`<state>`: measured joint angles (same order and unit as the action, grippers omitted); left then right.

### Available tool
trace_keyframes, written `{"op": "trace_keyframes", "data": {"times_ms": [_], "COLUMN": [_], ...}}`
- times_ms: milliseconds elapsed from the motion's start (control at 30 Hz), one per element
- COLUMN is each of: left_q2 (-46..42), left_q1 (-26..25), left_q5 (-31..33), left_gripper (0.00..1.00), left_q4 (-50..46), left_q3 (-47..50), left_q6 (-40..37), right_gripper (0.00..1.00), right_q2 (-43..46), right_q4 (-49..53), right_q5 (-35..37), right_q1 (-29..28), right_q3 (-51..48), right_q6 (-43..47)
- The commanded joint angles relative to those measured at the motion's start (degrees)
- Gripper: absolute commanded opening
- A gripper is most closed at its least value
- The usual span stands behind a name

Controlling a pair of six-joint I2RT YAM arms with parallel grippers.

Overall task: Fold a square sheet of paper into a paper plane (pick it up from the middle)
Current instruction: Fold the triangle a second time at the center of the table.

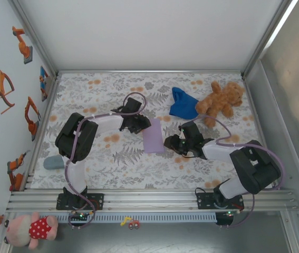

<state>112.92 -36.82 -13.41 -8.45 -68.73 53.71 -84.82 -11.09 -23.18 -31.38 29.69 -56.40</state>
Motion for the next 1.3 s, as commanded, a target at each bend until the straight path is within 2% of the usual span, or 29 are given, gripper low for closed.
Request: {"op": "trace_keyframes", "data": {"times_ms": [0, 500, 1267], "left_q2": [3.1, 4.0, 3.7], "left_q1": [-0.4, -0.3, -0.3], "left_q5": [1.3, 0.6, -1.3], "left_gripper": [0.37, 0.35, 0.35], "left_q4": [-6.3, -7.1, -5.7], "left_q3": [-0.4, -0.7, -0.7], "left_q6": [2.0, 2.2, 1.2], "right_gripper": [0.36, 0.22, 0.13], "right_q2": [-1.7, -5.5, -6.8], "right_q4": [-1.1, -3.9, -5.9], "right_q5": [-2.2, -5.4, -3.6], "right_q1": [-0.8, -1.9, -1.9], "right_q3": [-0.4, 0.6, 1.9], "right_q6": [-1.1, -1.2, -1.3]}}
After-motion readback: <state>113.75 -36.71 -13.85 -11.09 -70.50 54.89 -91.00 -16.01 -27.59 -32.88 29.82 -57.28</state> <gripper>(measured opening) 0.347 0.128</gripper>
